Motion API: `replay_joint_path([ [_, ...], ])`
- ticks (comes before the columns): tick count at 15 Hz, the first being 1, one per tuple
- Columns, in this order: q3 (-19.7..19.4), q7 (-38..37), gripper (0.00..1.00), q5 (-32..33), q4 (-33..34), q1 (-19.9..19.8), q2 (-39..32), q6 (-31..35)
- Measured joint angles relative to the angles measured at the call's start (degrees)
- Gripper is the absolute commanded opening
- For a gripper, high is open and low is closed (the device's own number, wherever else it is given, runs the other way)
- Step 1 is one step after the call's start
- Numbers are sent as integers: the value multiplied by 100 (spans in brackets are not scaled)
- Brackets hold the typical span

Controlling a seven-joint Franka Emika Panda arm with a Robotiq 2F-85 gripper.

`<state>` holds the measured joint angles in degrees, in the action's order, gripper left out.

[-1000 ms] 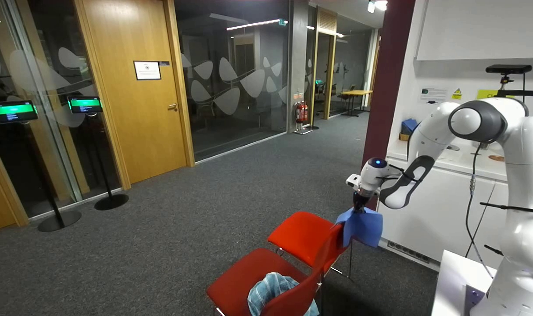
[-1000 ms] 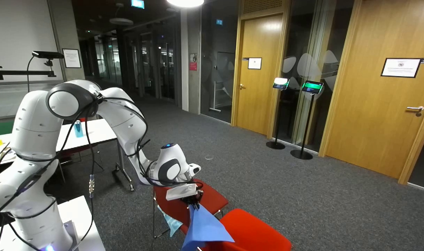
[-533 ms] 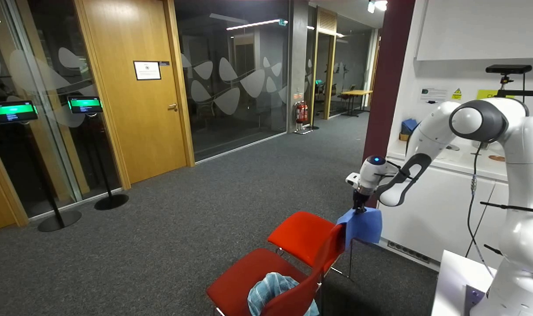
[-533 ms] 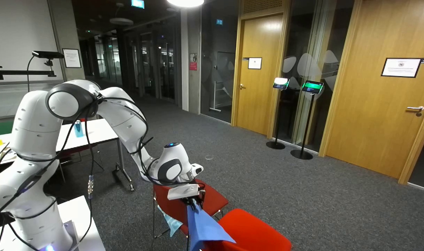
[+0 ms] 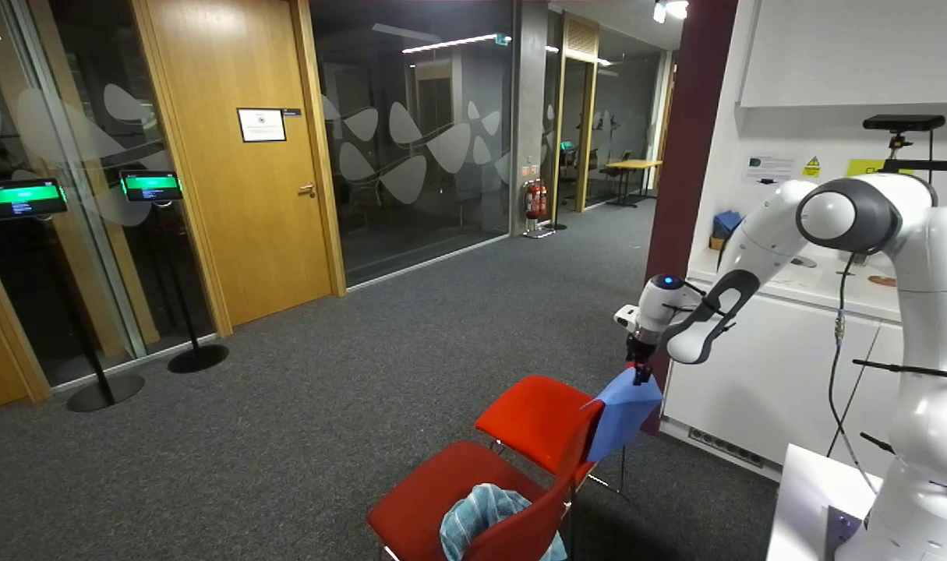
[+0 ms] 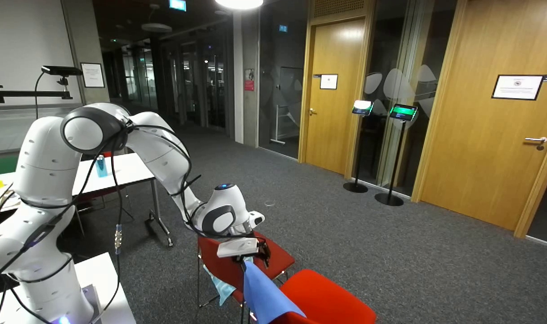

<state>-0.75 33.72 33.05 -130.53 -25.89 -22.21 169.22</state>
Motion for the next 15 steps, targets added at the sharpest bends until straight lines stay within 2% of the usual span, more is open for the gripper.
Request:
replay_joint_path([
  [3, -90, 89, 92, -144, 2, 114, 0, -28],
  [4, -107, 106, 98, -182, 2, 138, 0, -32],
  [5, -129, 122, 89, -210, 2, 169, 0, -33],
  [6, -161, 138, 88, -220, 2, 207, 0, -33],
  [7, -193, 163, 95, -220, 2, 244, 0, -33],
  [10, -352, 191, 100, -210, -13, 412, 32, -40],
  [15, -756, 184, 100, -97, -194, 769, 215, -40],
])
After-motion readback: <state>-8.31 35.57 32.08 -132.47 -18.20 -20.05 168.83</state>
